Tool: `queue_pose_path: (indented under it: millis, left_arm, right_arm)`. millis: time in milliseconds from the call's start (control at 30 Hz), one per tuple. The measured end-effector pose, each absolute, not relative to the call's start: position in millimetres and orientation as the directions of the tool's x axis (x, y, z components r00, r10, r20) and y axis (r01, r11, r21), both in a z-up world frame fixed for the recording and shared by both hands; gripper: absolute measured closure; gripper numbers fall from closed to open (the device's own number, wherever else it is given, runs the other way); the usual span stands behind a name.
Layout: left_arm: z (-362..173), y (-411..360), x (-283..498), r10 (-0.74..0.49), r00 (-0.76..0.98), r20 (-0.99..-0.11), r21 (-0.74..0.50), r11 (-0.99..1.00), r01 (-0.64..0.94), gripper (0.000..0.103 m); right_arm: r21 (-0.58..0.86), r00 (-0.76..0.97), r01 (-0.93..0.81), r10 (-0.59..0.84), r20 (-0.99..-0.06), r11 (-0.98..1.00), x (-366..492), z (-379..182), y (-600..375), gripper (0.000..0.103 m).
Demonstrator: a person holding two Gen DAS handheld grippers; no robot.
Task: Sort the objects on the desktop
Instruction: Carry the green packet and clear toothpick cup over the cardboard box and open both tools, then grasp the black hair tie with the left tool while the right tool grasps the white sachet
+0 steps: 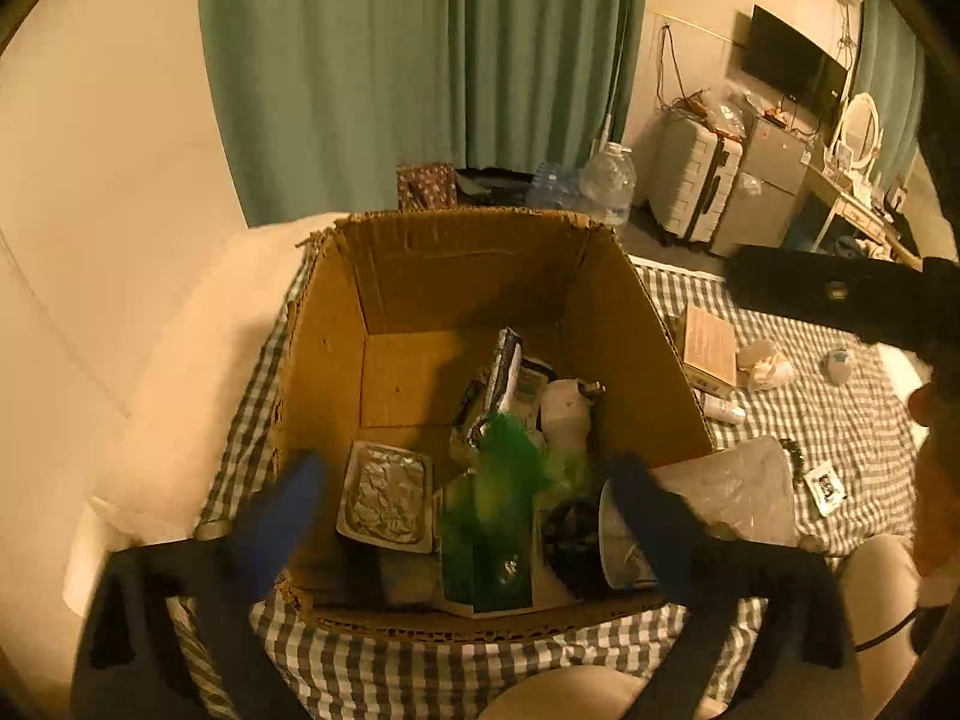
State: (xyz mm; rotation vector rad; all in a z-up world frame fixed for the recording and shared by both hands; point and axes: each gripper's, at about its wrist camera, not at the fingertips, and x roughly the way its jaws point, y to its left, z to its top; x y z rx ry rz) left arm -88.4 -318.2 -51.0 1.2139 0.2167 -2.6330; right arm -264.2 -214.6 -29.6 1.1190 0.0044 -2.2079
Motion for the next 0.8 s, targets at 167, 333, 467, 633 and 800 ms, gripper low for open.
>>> queue_pose_path:
  millis: [167,333,467,633,800]
  left_arm:
    - [-41.2,-306.0,-83.8,-0.135,-0.647,-0.75,-0.067,-0.958,0.278,0.002]
    - [-23.5,-262.4,-74.4,-0.058,-0.706,-0.706,-0.136,-0.967,0.215,0.0]
    - [-18.1,-203.1,-79.7,0.015,-0.737,-0.675,-0.168,-0.977,0.134,0.0]
    - [-37.5,-124.8,-105.1,0.089,-0.712,-0.696,-0.178,-0.983,0.052,0.0]
    - [-79.0,-72.4,-133.2,0.091,-0.662,-0.744,-0.138,-0.99,0.018,0.0]
  right_arm:
    - [0.219,-0.511,0.452,-0.452,-0.732,-0.865,-261.7,-26.6,-157.0,0.012]
    - [0.113,-0.606,0.295,-0.277,-0.746,-0.949,-252.8,-25.5,-66.2,0.012]
    - [0.046,-0.646,0.157,-0.138,-0.751,-0.987,-245.7,-31.5,2.9,0.012]
    - [0.066,-0.621,0.088,-0.106,-0.776,-0.994,-237.5,-55.8,62.1,0.012]
    - [0.046,-0.556,0.122,-0.106,-0.825,-0.991,-235.7,-108.2,88.7,0.012]
